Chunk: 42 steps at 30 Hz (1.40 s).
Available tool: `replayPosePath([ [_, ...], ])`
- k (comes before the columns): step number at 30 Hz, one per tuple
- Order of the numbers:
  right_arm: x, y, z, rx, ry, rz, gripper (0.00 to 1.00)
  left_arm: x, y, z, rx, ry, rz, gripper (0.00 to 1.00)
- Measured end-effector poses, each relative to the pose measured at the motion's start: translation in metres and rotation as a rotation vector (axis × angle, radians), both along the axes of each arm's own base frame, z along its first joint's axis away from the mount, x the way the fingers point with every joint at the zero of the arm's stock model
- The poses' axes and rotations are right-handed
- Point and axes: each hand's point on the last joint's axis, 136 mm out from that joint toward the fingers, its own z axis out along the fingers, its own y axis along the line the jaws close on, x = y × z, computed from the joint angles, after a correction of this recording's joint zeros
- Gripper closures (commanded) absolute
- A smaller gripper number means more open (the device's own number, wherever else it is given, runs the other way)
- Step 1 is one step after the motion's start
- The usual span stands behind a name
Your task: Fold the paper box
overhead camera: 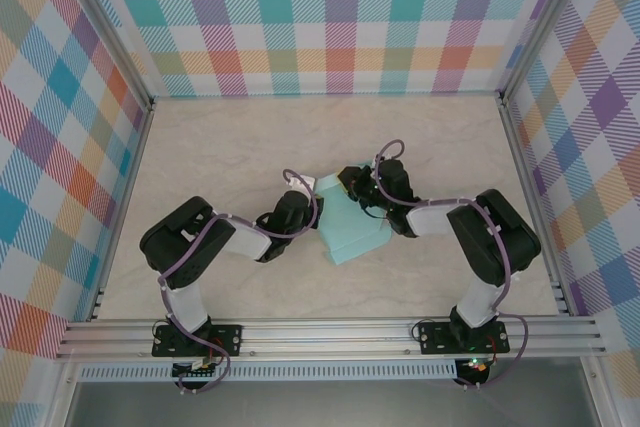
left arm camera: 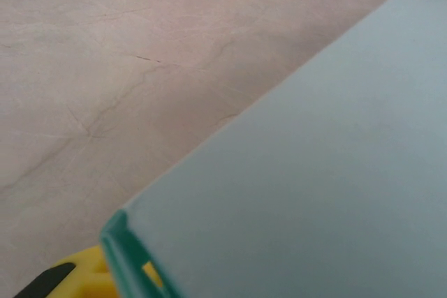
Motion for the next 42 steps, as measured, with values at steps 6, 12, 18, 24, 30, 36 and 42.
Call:
replayPosePath([
  [6,-0.015,-0.008,0.009,-0.100,-0.018,0.047,0.62,0.007,0.003,0.006,0.008,-0.033,-0.010,0.94],
  [12,-0.039,-0.021,0.051,-0.160,-0.120,0.100,0.52,0.016,0.013,0.007,0.008,-0.031,-0.019,0.99],
  [18,-0.054,-0.063,0.085,-0.299,-0.164,0.101,0.44,0.025,0.010,0.013,0.001,-0.031,-0.082,0.99],
  [24,-0.005,-0.140,0.136,-0.552,-0.159,0.051,0.44,0.022,-0.020,0.025,0.004,-0.037,-0.274,1.00],
  [30,0.000,-0.148,0.106,-0.723,-0.053,0.280,0.44,0.006,-0.043,0.027,0.031,-0.048,-0.471,0.98],
  [36,-0.034,-0.121,0.047,-0.742,0.071,0.575,0.44,-0.014,-0.046,0.016,0.043,-0.018,-0.562,0.96],
  [42,-0.068,-0.069,0.012,-0.744,0.074,0.838,0.45,-0.040,-0.030,-0.002,0.012,-0.013,-0.540,0.94],
])
